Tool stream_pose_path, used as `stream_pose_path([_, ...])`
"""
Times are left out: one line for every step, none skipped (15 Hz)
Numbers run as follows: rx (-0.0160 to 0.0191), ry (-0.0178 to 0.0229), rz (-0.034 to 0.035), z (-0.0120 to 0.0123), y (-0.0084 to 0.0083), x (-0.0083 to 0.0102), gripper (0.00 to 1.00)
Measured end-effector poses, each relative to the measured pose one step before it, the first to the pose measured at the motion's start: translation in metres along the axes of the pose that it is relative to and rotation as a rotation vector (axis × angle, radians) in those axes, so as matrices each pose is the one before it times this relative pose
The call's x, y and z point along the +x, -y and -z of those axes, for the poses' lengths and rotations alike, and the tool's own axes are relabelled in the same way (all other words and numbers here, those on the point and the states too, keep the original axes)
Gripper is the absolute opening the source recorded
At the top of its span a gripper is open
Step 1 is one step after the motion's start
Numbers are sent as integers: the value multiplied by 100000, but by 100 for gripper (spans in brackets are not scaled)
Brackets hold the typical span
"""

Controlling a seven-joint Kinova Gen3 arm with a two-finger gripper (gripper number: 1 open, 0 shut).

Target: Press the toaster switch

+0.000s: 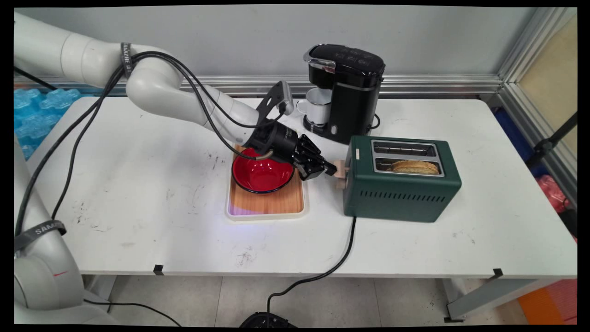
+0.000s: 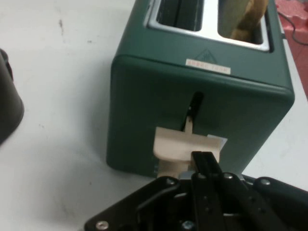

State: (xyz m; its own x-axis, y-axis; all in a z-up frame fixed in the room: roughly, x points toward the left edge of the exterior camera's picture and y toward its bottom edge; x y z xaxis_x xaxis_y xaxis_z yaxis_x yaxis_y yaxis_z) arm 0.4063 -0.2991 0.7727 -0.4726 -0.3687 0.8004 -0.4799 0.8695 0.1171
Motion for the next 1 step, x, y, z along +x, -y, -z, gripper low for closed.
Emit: stream_pose_path([2, 283, 318, -36, 63, -155, 0])
